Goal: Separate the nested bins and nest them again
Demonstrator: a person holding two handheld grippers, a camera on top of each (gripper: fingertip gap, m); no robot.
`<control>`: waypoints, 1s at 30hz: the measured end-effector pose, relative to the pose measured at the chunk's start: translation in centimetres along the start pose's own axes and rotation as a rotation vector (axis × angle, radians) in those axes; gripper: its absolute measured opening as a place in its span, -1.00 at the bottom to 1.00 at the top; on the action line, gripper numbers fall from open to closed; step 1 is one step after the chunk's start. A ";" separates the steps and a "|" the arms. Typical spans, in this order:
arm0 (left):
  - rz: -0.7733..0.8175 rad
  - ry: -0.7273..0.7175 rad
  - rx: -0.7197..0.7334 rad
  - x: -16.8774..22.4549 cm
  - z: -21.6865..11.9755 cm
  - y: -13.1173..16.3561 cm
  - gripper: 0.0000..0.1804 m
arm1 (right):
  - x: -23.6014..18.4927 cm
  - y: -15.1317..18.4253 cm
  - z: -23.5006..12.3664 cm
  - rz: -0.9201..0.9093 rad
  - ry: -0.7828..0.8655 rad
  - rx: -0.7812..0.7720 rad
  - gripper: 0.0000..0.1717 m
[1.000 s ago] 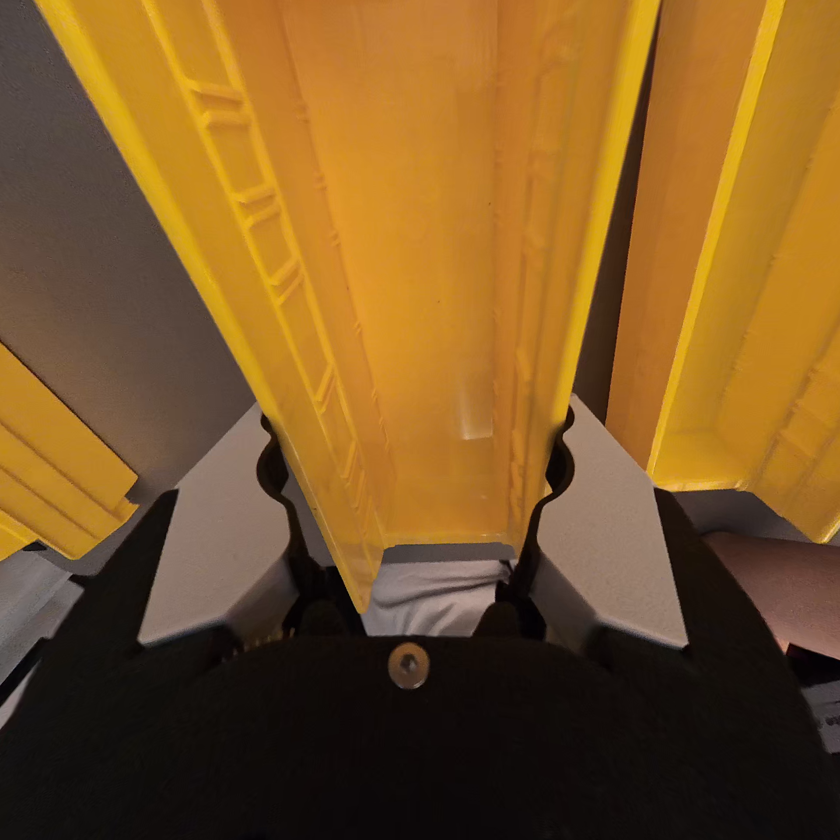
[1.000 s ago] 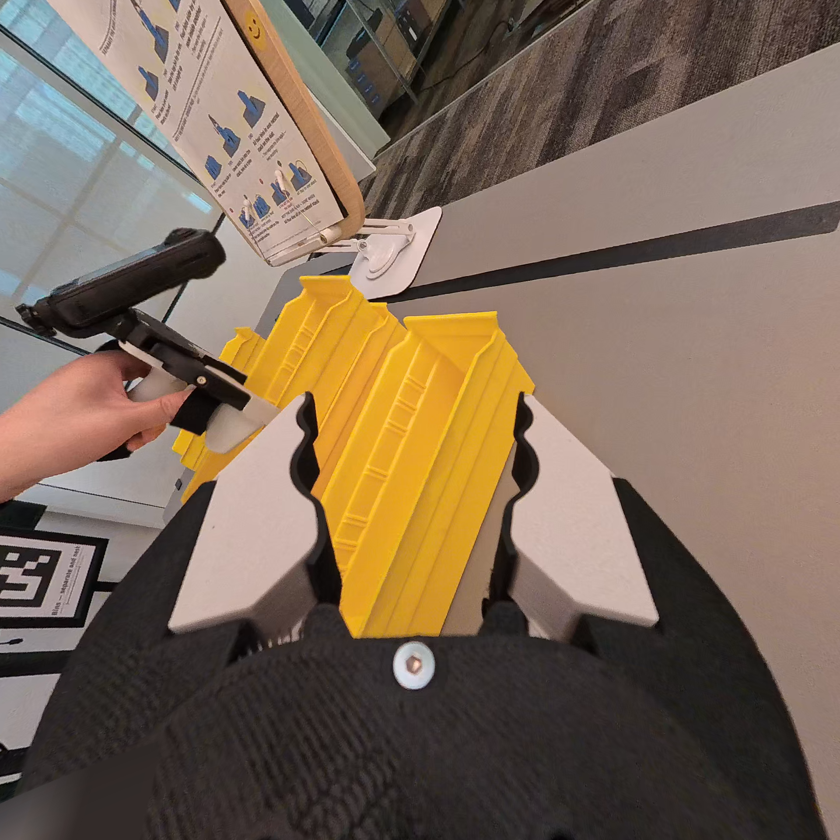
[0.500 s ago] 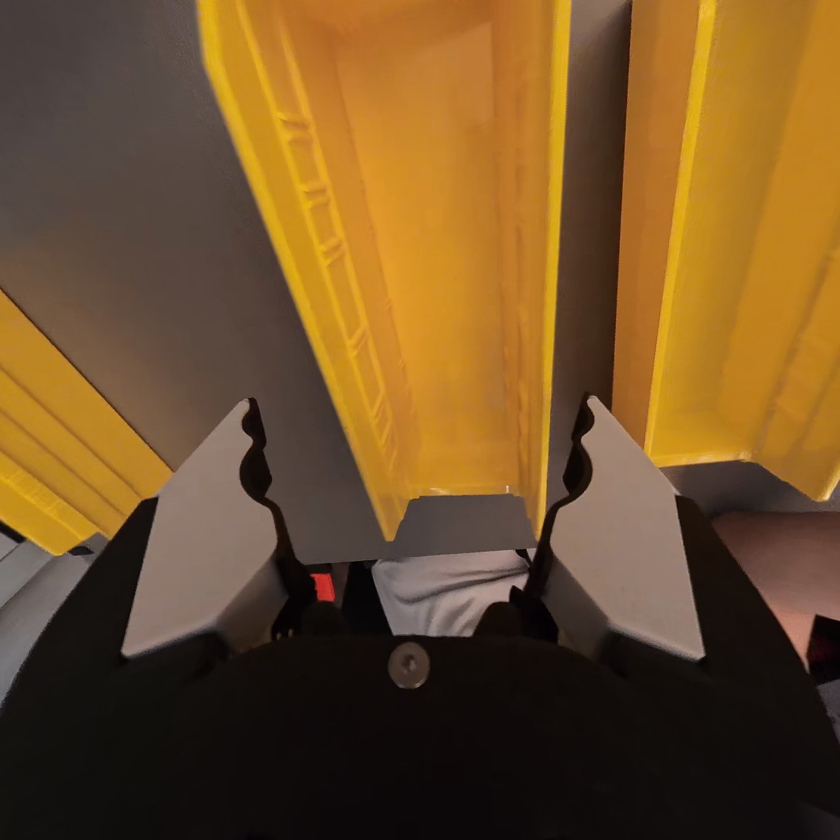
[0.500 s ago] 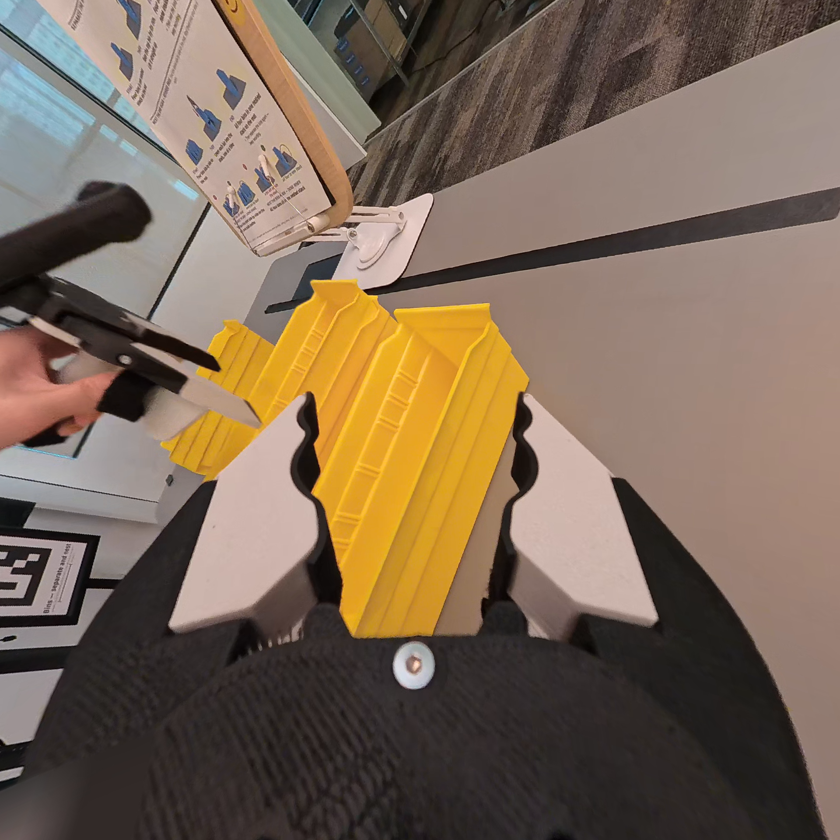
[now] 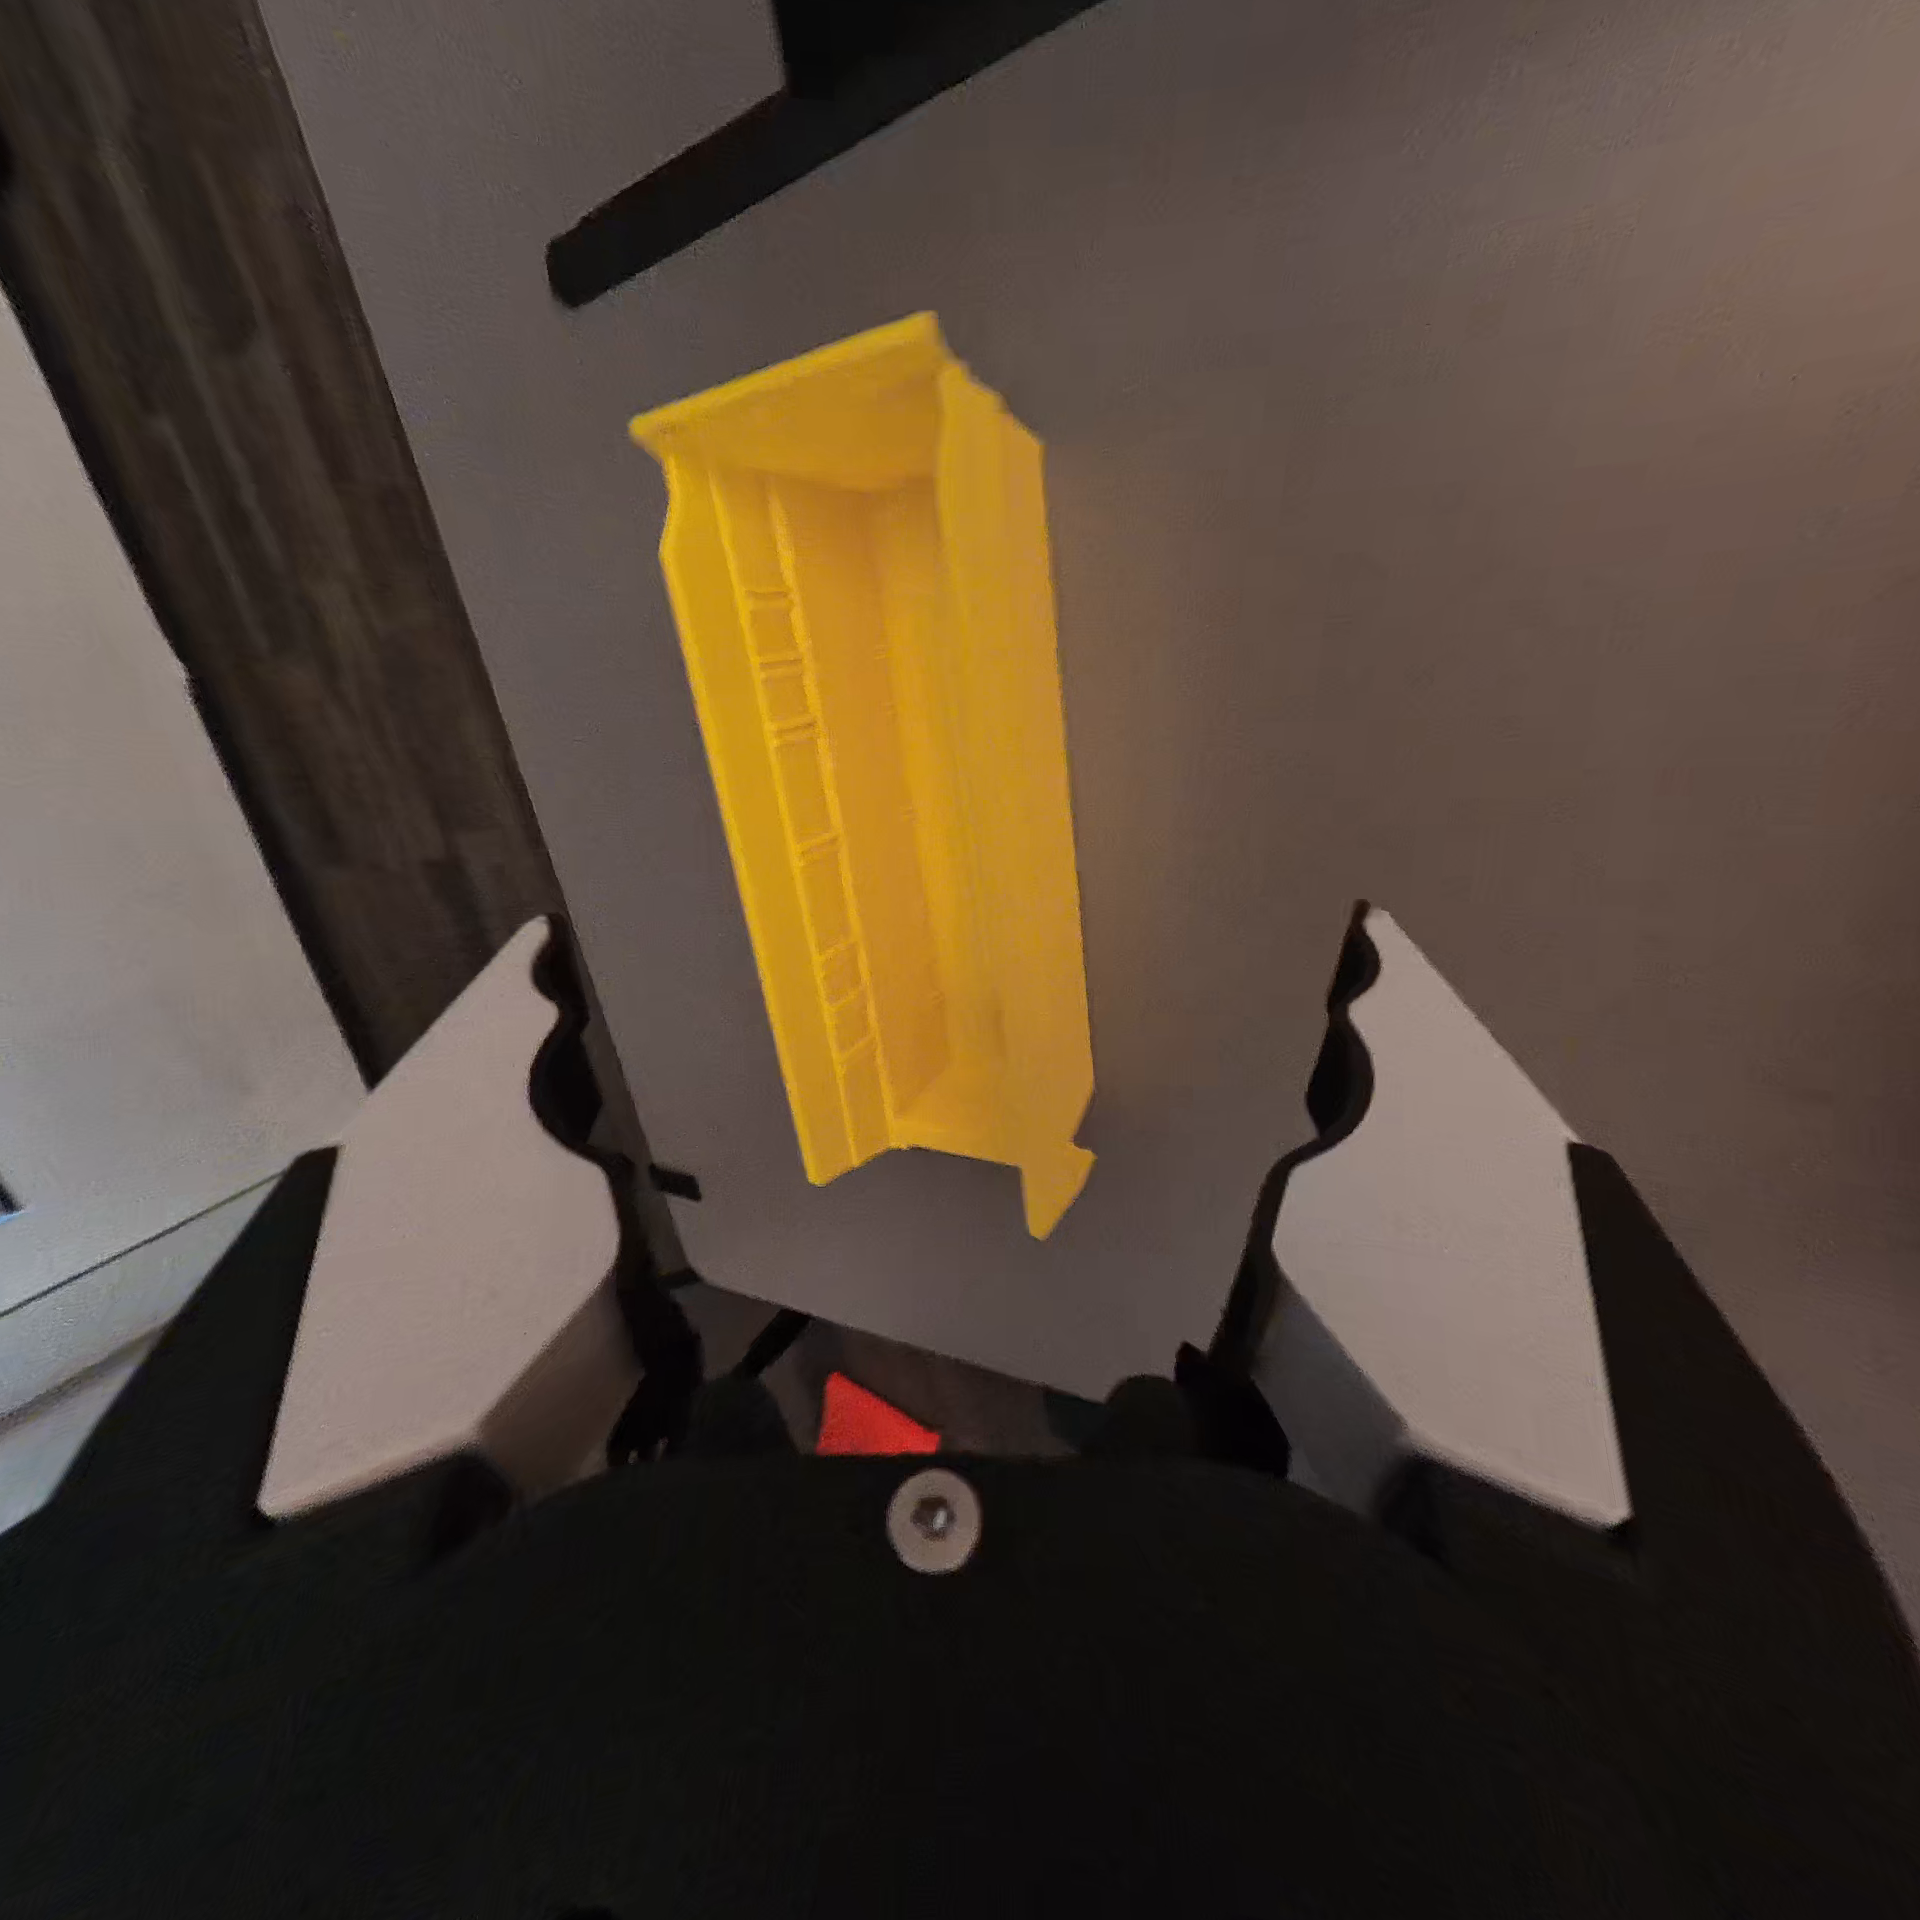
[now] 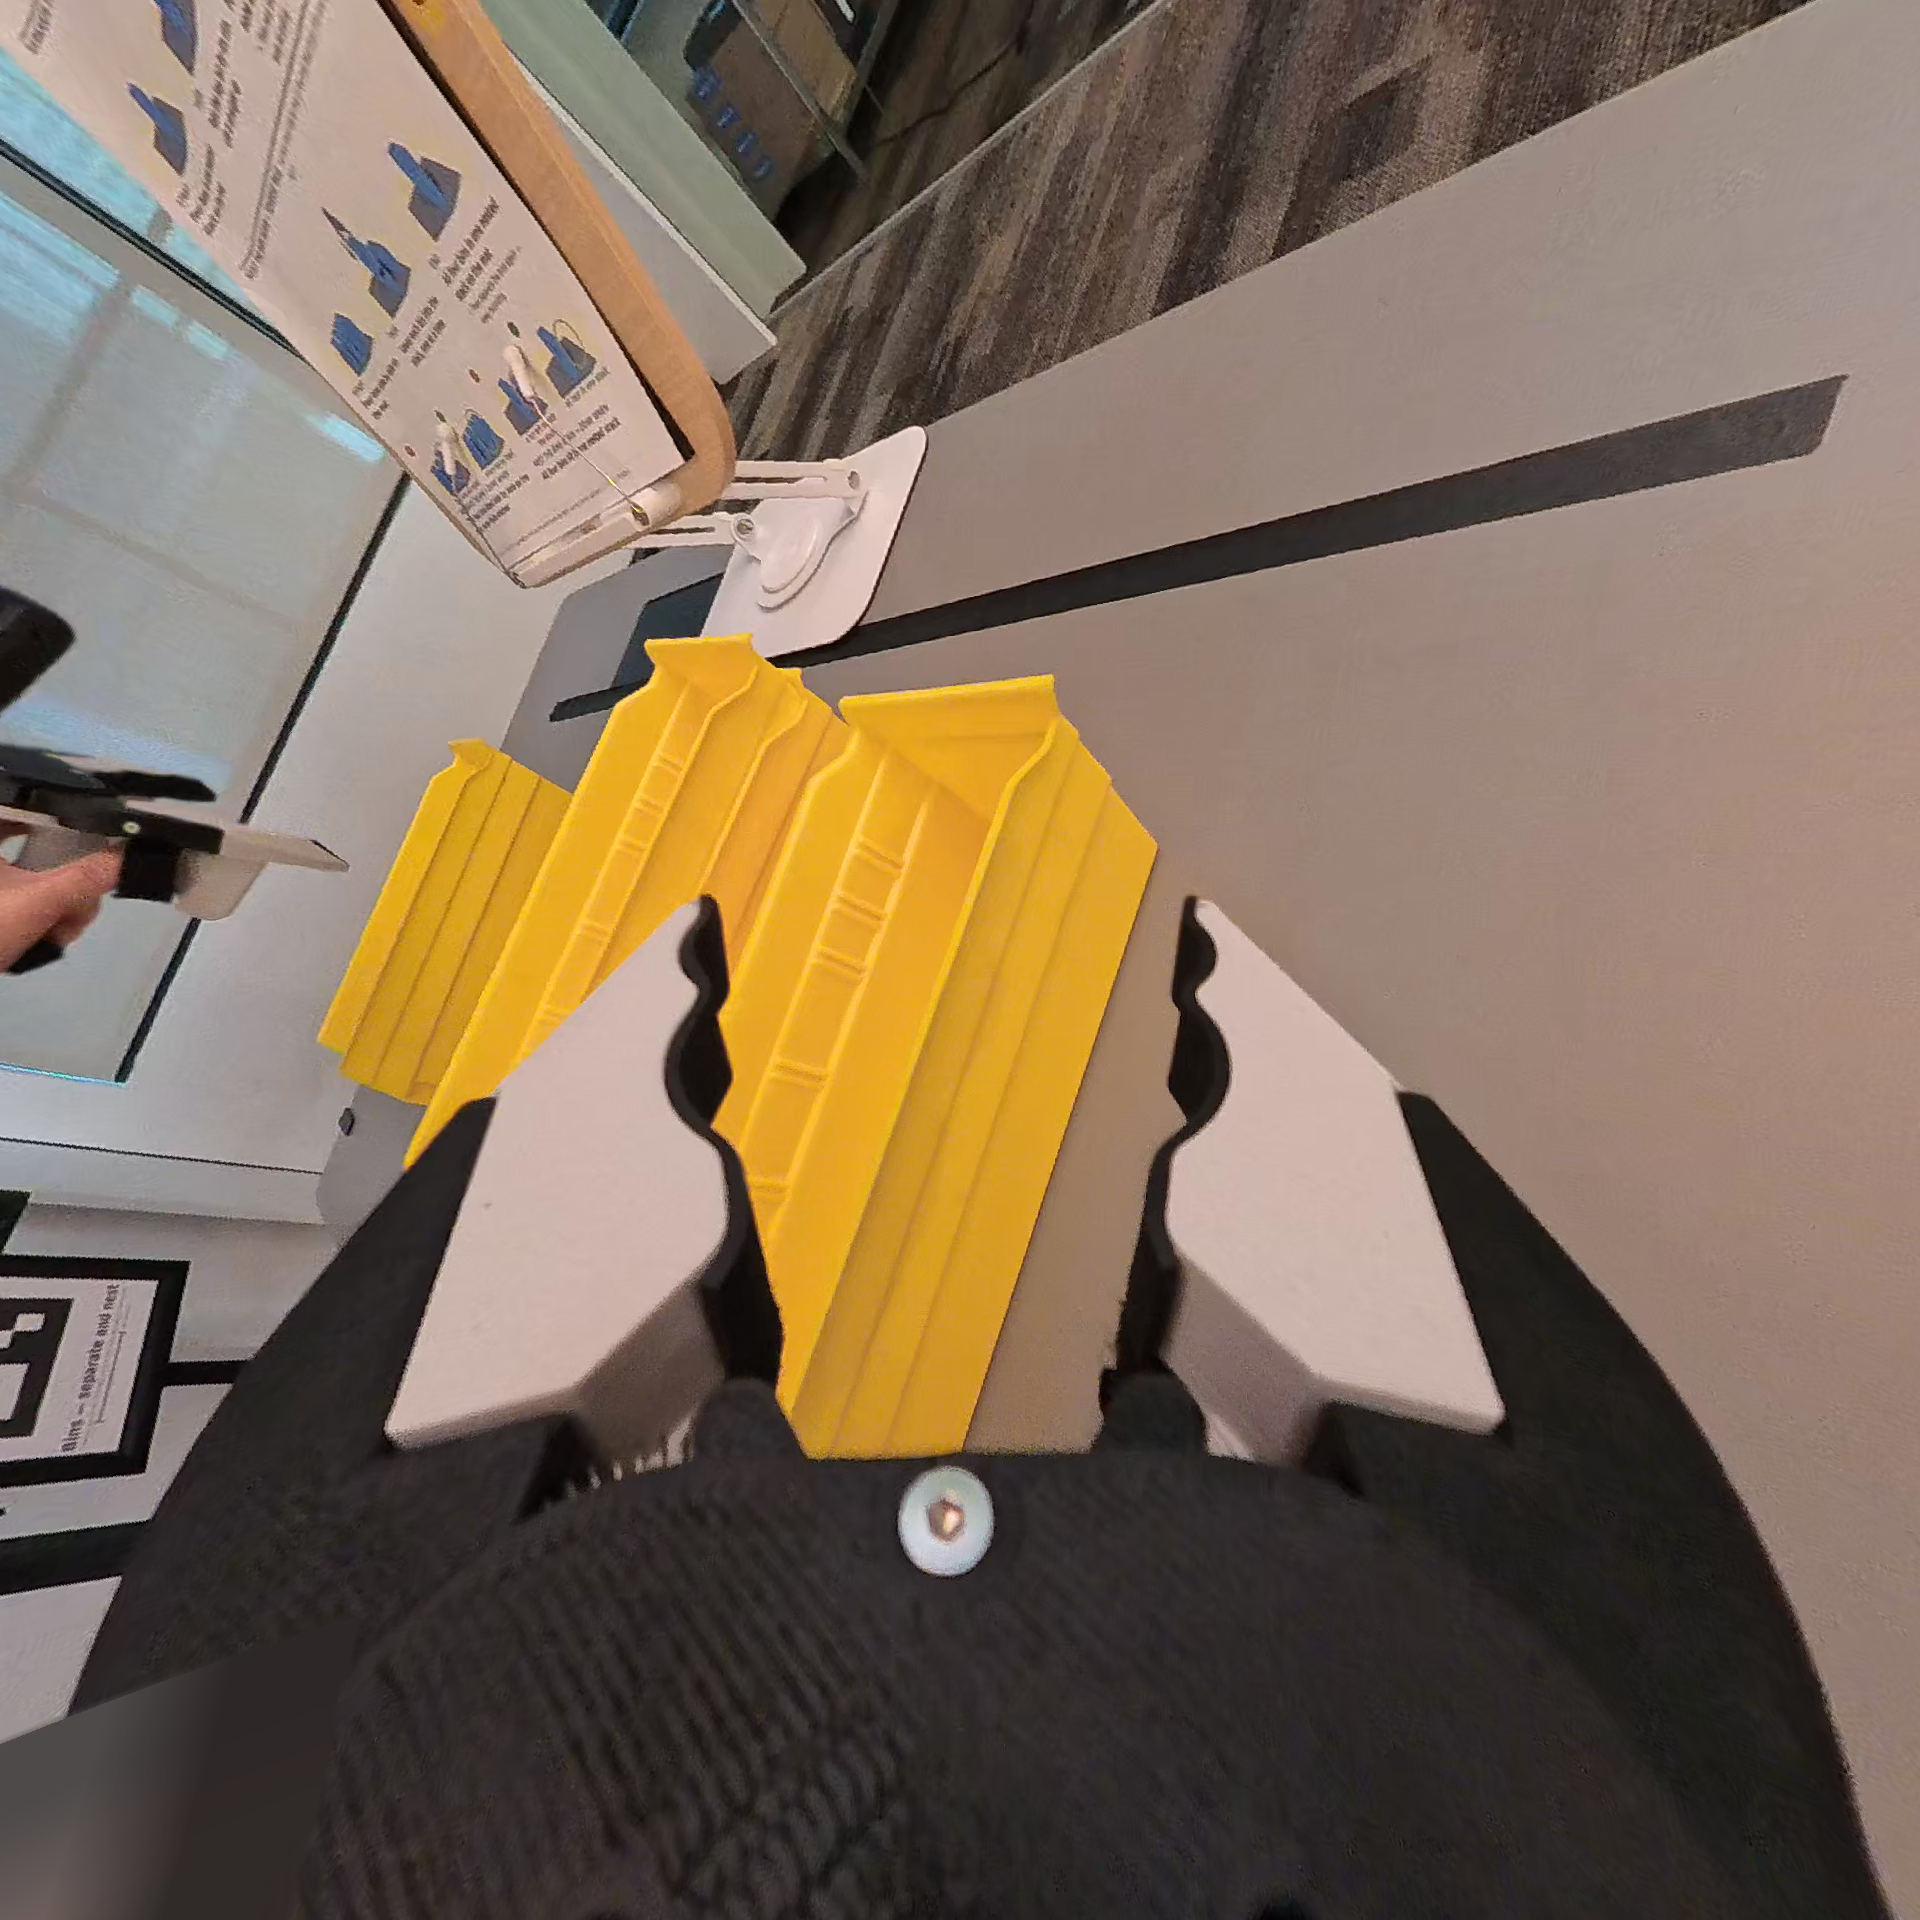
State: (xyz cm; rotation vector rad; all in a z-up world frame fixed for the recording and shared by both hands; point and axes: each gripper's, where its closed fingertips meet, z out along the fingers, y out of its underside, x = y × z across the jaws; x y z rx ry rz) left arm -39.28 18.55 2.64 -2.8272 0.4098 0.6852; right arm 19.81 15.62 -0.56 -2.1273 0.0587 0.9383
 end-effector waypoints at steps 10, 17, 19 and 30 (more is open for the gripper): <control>-0.183 0.254 -0.129 -3.4 11.5 7.2 0.74 | 1.7 1.4 1.6 0.021 0.074 -0.085 -0.01; -0.148 0.325 -0.136 -1.7 14.4 7.6 0.60 | 2.6 2.0 1.9 0.064 0.084 -0.115 -0.09; -0.138 0.337 -0.133 -1.1 14.5 7.4 0.54 | 2.8 2.1 2.1 0.069 0.090 -0.121 -0.09; -0.182 0.326 -0.215 -1.1 13.7 7.9 0.27 | 2.2 2.0 2.3 0.070 0.053 -0.122 -0.09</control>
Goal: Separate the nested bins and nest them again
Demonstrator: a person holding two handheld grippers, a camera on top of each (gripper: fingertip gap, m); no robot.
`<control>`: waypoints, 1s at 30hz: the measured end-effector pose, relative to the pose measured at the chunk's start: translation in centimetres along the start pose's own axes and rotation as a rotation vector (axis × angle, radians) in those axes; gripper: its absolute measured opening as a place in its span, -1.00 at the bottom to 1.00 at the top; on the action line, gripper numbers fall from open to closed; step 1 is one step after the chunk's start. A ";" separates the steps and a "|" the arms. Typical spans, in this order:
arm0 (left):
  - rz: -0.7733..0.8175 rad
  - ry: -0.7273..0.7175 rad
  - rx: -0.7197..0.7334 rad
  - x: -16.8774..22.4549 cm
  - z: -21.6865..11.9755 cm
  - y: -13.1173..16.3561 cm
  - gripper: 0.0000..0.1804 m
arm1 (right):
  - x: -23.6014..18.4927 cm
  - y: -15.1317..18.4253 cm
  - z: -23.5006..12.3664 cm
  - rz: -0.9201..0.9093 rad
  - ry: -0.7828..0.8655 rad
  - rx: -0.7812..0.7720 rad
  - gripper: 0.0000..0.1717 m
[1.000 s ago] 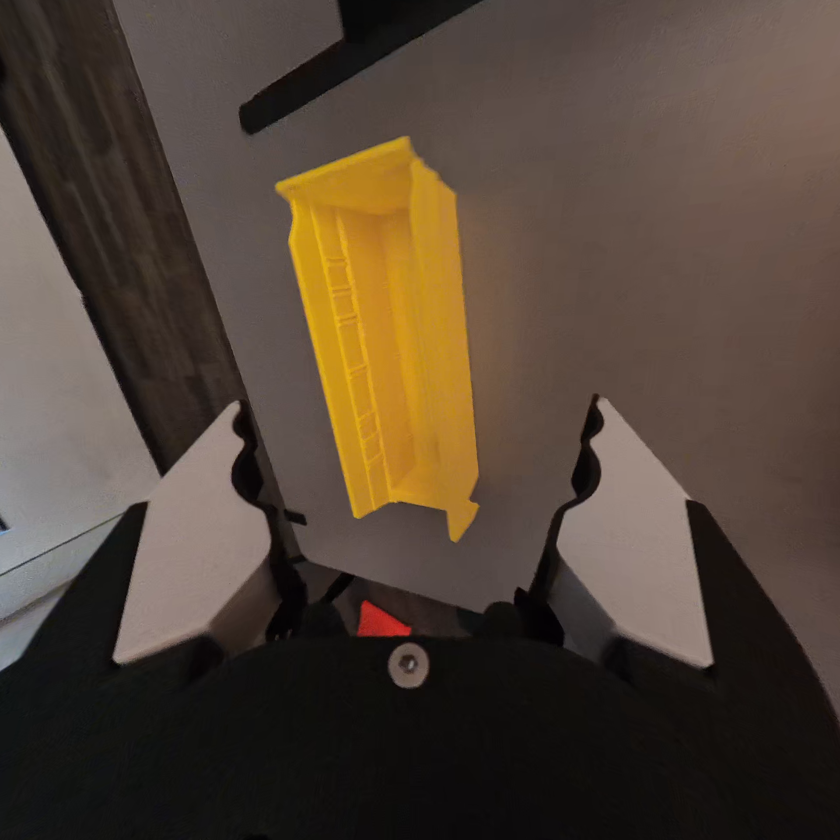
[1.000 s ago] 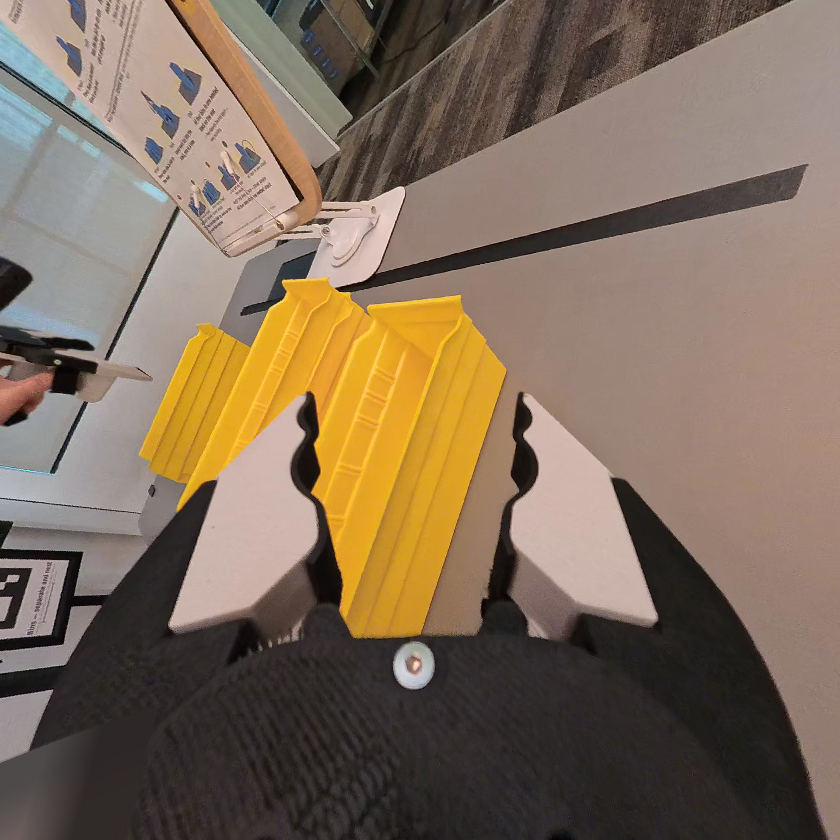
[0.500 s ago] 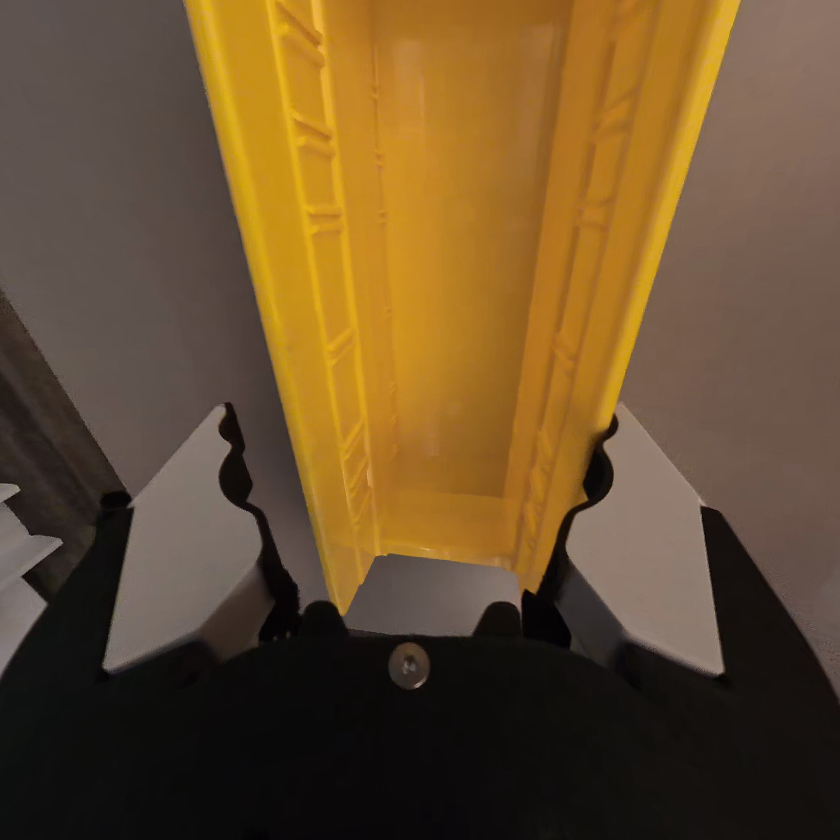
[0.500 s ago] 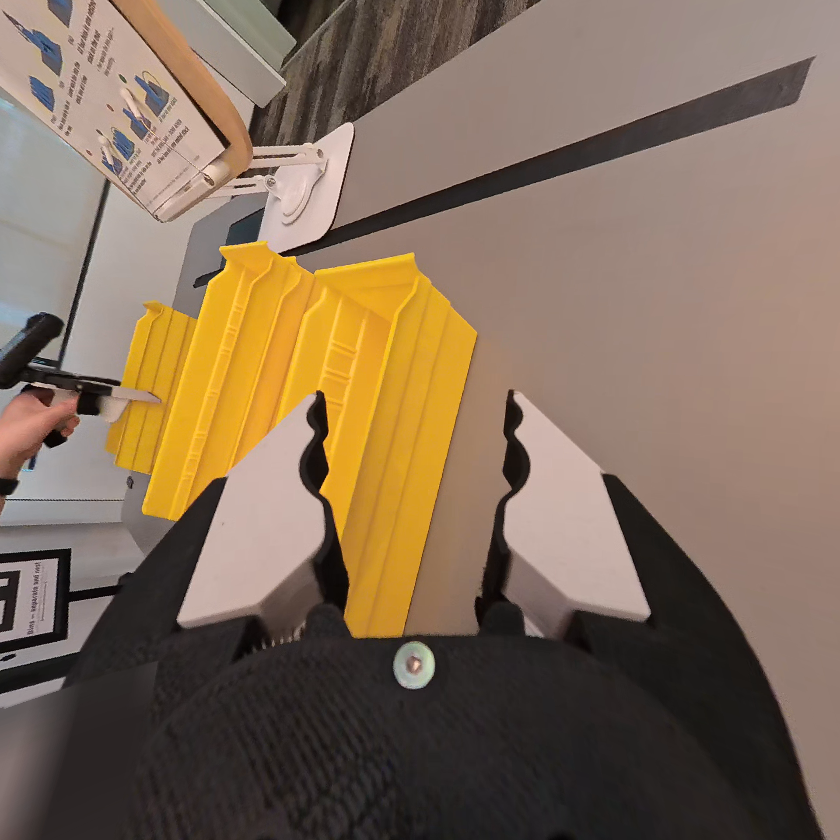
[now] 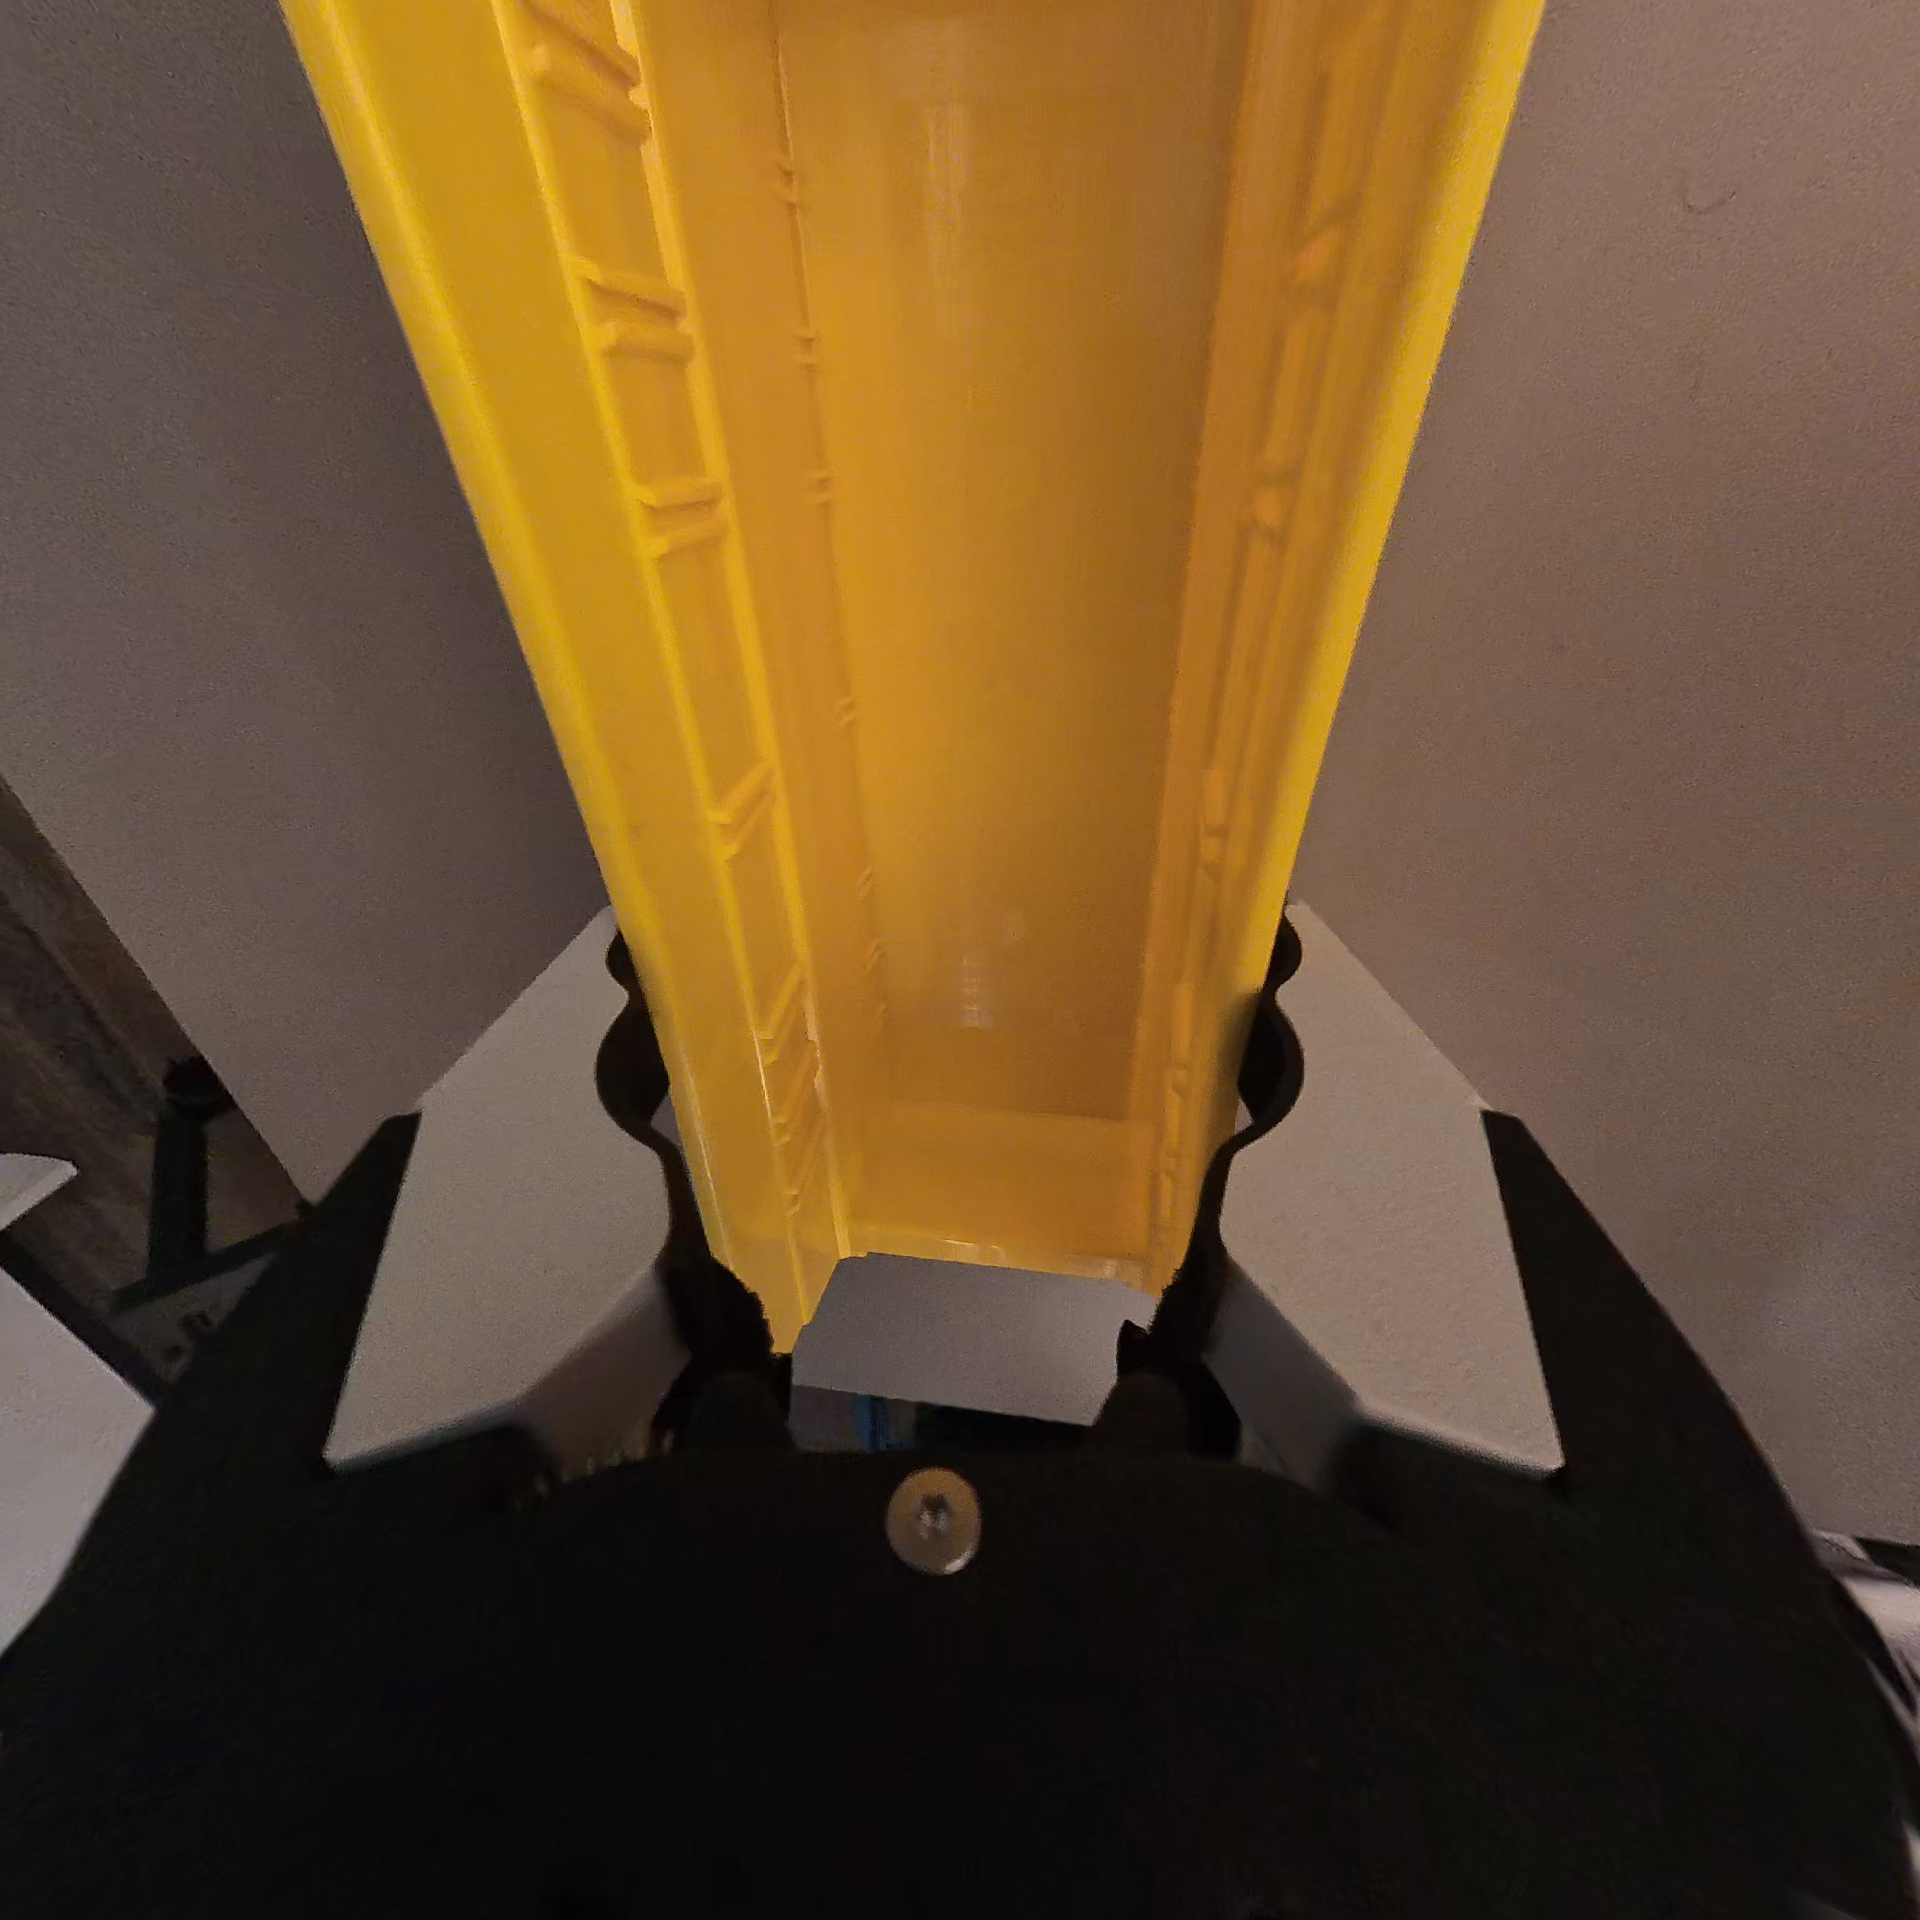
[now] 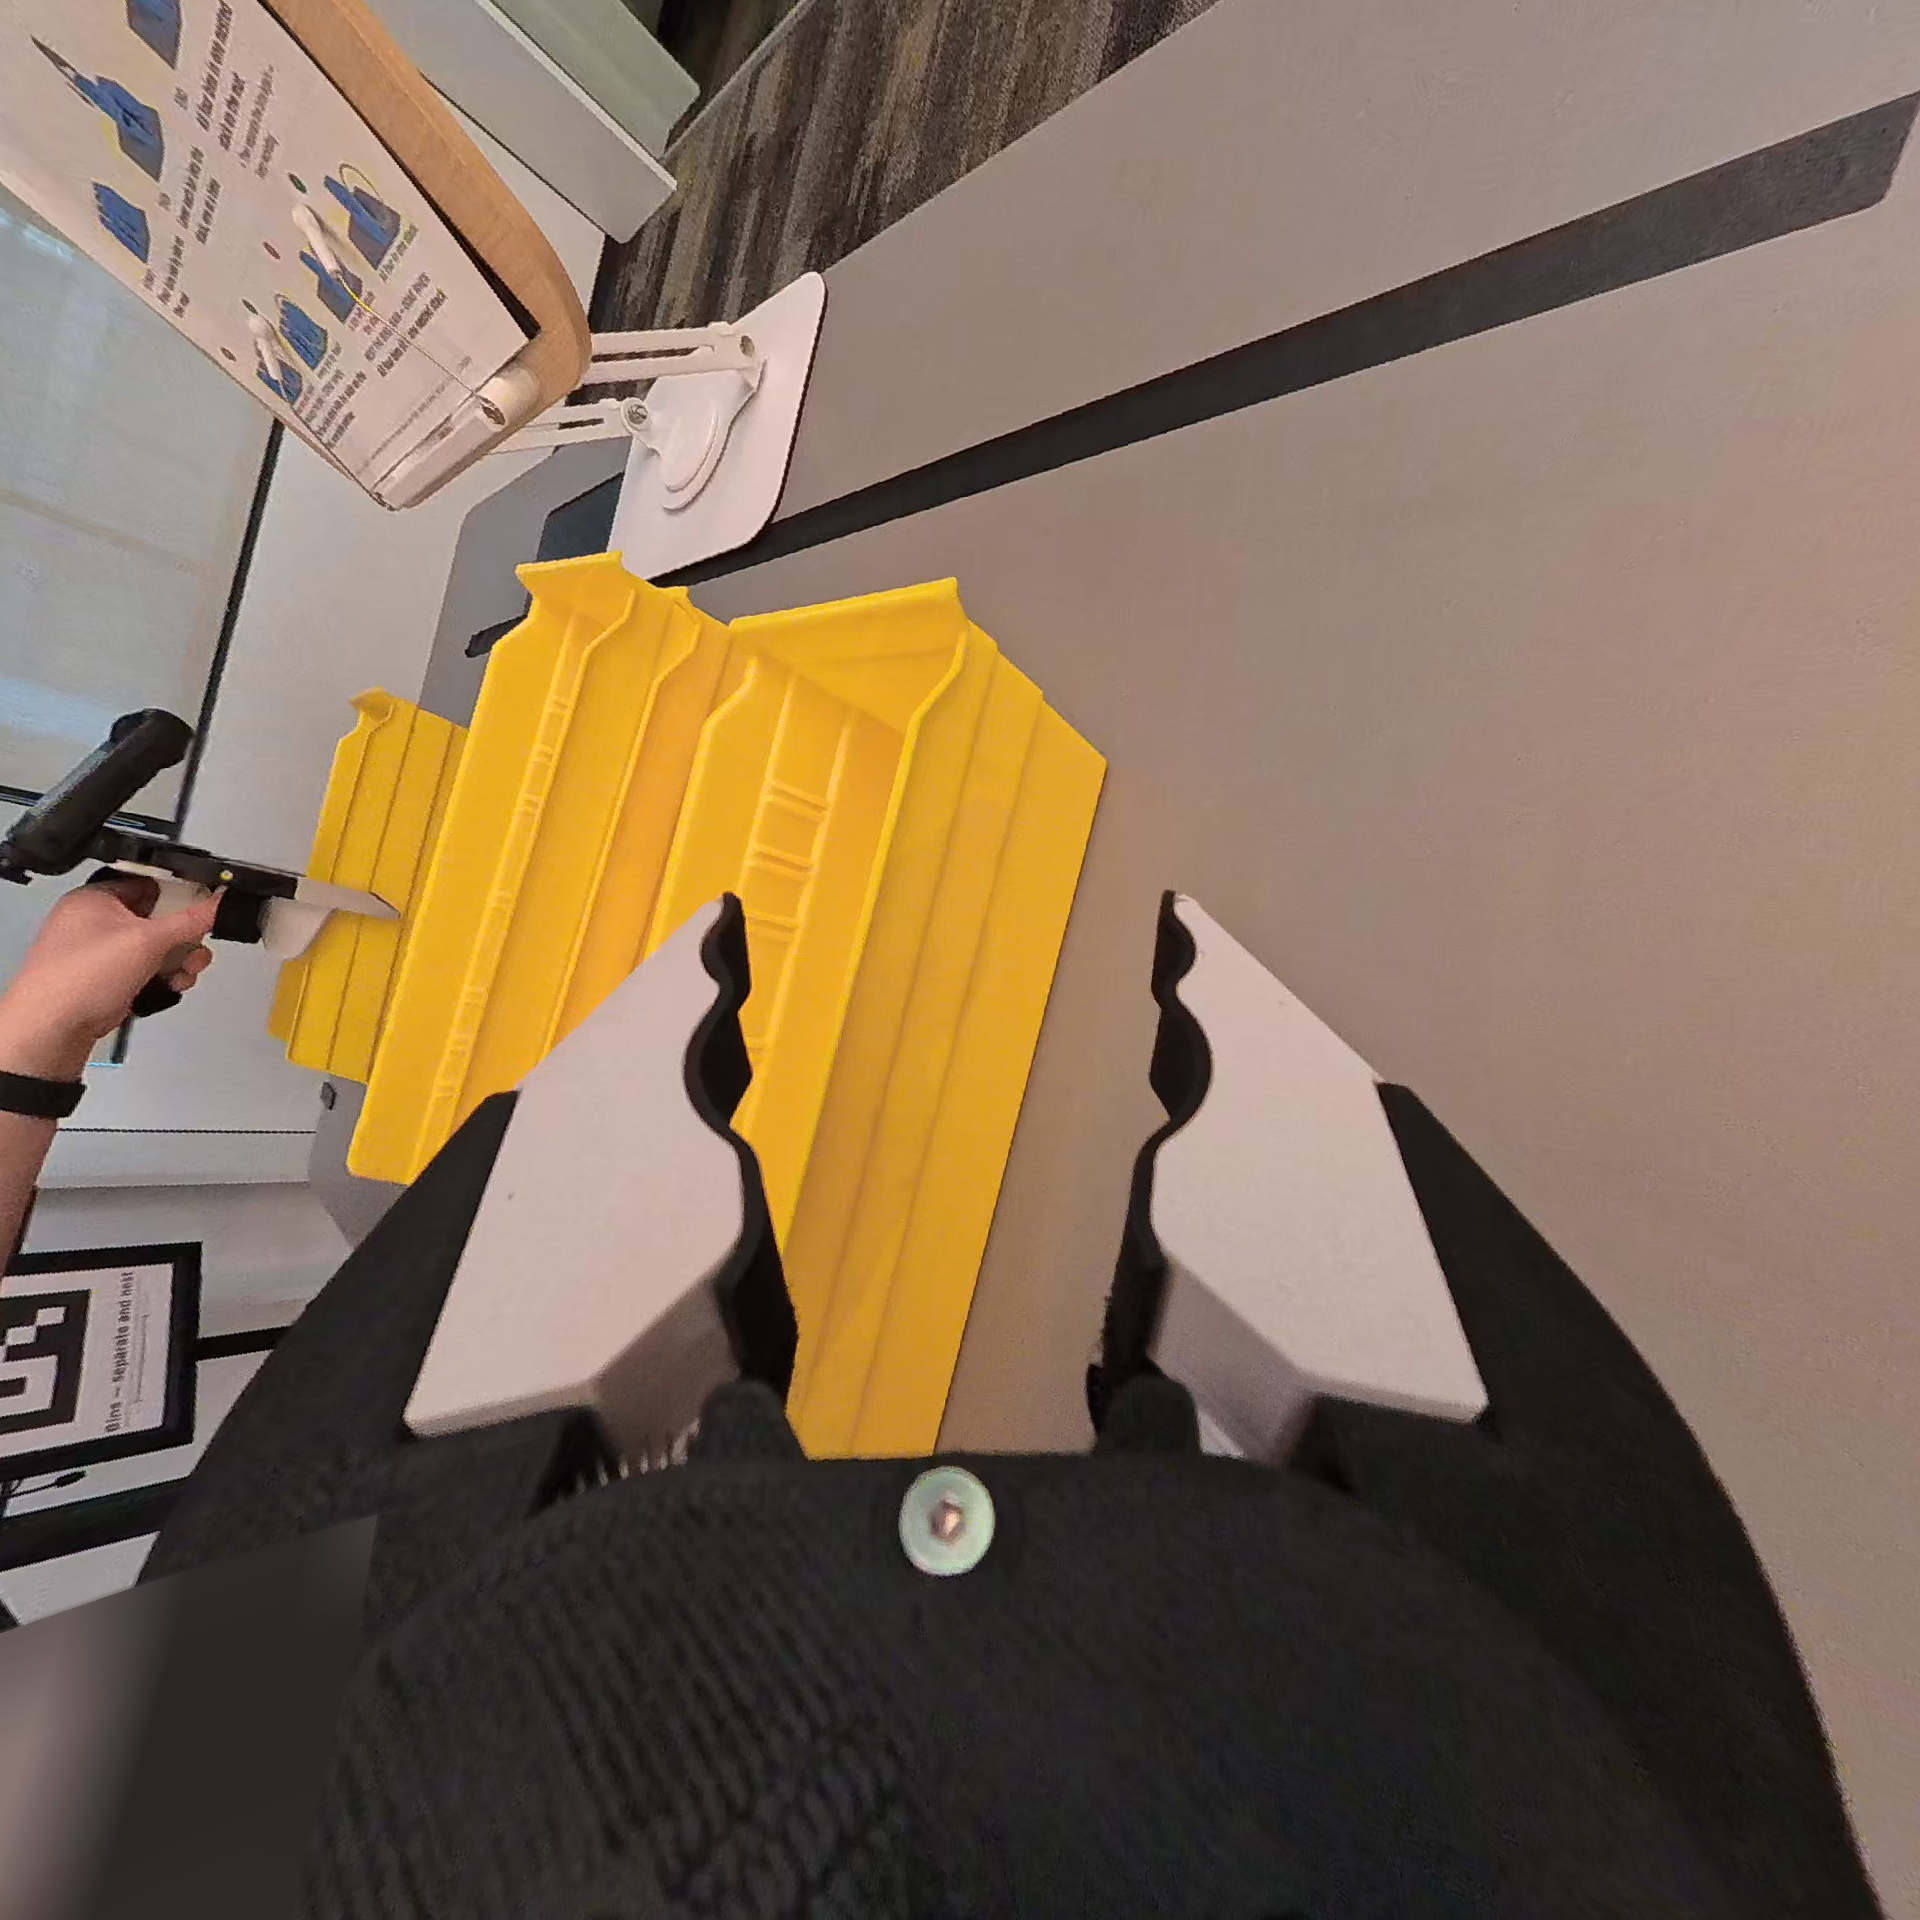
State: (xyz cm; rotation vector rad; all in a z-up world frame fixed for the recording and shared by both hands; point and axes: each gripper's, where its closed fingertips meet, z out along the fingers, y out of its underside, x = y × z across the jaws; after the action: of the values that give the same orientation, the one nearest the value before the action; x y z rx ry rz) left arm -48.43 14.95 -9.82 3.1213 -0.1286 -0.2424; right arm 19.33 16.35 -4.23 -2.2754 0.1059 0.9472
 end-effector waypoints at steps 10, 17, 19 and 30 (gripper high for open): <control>0.058 -0.061 -0.027 3.3 -5.4 0.9 0.27 | -0.5 -0.2 -0.2 0.000 -0.035 0.010 -0.09; 0.191 -0.126 -0.025 10.5 -13.6 1.7 0.26 | -1.3 -0.3 -0.5 -0.010 -0.075 0.021 -0.09; 0.225 -0.132 -0.002 13.3 -16.4 1.7 0.26 | -1.6 -0.4 -0.8 -0.014 -0.086 0.027 -0.09; 0.305 0.092 0.118 31.9 -22.8 -1.0 0.25 | -2.1 -0.6 -2.0 -0.005 -0.143 0.054 -0.09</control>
State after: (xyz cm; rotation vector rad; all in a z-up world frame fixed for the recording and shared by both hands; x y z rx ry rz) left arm -13.41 13.37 7.81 3.1593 -0.6330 -0.0894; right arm 19.18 15.29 -1.48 -2.1507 0.0626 1.0877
